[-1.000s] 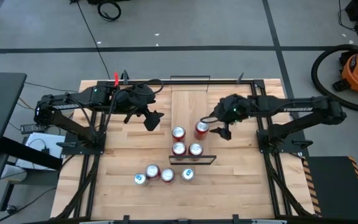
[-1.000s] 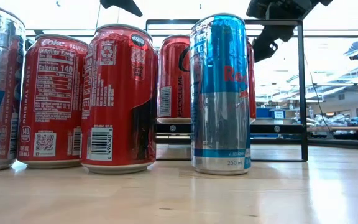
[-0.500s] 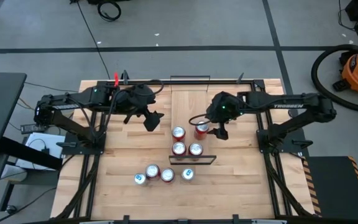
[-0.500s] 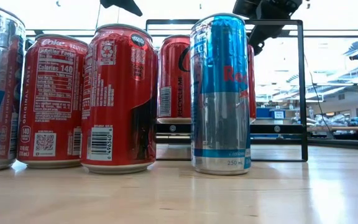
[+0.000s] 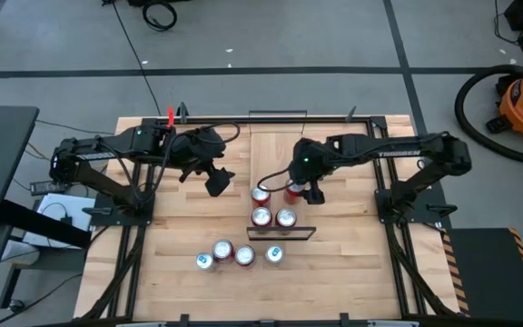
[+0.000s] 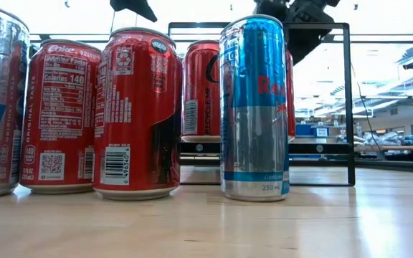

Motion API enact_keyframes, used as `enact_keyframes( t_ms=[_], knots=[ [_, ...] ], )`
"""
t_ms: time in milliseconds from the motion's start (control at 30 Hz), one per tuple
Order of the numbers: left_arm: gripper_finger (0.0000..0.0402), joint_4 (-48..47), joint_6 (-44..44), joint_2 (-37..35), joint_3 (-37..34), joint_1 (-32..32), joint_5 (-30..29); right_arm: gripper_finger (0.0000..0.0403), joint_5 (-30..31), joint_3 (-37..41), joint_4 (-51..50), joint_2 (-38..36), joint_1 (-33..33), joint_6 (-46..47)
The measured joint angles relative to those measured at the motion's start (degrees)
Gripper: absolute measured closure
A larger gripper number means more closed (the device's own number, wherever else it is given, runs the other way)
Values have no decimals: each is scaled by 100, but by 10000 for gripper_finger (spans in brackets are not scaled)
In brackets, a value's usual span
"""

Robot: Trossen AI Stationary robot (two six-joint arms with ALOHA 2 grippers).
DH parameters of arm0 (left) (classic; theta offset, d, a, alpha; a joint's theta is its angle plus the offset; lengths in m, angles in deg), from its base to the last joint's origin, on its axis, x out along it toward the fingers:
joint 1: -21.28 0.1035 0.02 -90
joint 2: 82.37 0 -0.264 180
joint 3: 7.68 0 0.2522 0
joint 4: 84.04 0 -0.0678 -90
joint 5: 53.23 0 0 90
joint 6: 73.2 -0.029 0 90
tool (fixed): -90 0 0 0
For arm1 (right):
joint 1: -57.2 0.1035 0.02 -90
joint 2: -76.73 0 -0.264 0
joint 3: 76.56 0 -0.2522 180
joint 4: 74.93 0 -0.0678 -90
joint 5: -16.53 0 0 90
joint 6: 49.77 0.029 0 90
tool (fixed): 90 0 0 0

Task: Place canned beverage on shelf
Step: Put the red soda can on the shelf aligned with the other red soda can

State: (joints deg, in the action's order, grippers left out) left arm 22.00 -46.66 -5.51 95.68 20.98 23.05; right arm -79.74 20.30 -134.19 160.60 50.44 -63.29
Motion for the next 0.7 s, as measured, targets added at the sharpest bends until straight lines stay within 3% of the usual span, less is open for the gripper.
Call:
enact_keyframes(
  t_ms=[333, 533, 700],
  knots=[
    [47, -15, -17, -2, 0, 1, 9, 50, 219, -2, -148, 427, -15, 670],
    [47, -13, -15, -4, 0, 0, 11, 88, 263, -2, -93, 453, 4, 1606],
    [47, -15, -15, -4, 0, 2, 11, 80, 300, -7, -95, 453, 33, 2597]
  ],
)
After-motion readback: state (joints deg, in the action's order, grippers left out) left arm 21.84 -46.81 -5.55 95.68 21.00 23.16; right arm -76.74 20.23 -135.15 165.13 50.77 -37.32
